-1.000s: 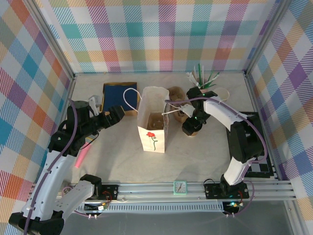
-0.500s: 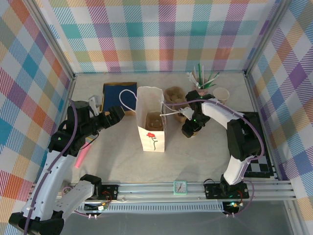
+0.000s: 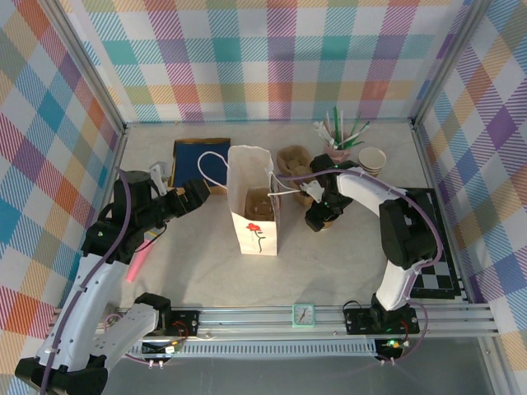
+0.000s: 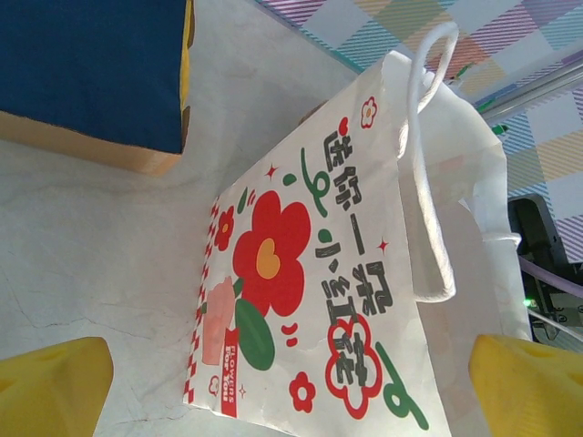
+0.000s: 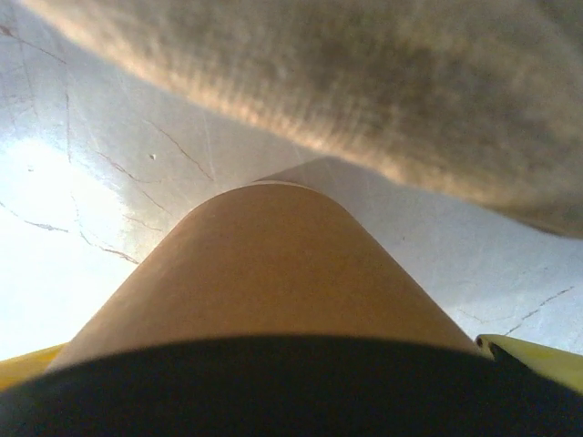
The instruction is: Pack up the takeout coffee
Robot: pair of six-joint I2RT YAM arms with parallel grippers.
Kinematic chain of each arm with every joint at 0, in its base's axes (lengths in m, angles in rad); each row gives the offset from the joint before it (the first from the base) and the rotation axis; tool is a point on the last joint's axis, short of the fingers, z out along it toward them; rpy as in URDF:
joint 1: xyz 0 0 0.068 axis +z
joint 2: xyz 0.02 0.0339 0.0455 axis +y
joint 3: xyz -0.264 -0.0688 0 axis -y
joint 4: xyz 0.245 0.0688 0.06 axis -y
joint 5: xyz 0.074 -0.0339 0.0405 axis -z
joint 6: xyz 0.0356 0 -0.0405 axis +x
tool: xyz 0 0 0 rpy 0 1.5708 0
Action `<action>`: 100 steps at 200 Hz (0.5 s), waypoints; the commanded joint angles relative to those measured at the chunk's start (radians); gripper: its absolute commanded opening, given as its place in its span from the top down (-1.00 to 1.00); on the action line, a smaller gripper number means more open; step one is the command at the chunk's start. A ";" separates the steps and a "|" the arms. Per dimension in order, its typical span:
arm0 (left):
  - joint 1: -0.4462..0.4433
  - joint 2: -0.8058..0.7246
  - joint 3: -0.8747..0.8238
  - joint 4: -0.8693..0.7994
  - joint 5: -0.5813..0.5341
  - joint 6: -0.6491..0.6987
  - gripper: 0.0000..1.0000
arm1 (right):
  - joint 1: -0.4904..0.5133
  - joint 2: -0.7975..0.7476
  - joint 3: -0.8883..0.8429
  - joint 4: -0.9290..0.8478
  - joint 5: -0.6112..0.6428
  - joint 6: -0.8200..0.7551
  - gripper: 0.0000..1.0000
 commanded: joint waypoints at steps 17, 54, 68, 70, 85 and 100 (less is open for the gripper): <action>0.008 -0.019 -0.004 -0.005 -0.006 0.005 -1.00 | 0.006 0.018 -0.019 0.010 -0.016 0.026 -1.00; 0.008 -0.023 -0.004 -0.004 -0.005 0.004 -1.00 | 0.008 0.025 -0.037 0.025 -0.023 0.039 -0.92; 0.008 -0.023 -0.004 -0.003 -0.005 0.003 -1.00 | 0.009 0.030 -0.043 0.024 -0.027 0.044 -0.90; 0.008 -0.022 -0.004 -0.003 -0.005 0.004 -1.00 | 0.009 0.032 -0.044 0.025 -0.027 0.045 -0.90; 0.008 -0.023 -0.004 -0.004 -0.003 0.002 -1.00 | 0.011 0.035 -0.050 0.025 -0.025 0.049 -0.86; 0.008 -0.025 -0.005 -0.005 -0.003 0.002 -1.00 | 0.012 0.033 -0.054 0.022 -0.021 0.051 -0.80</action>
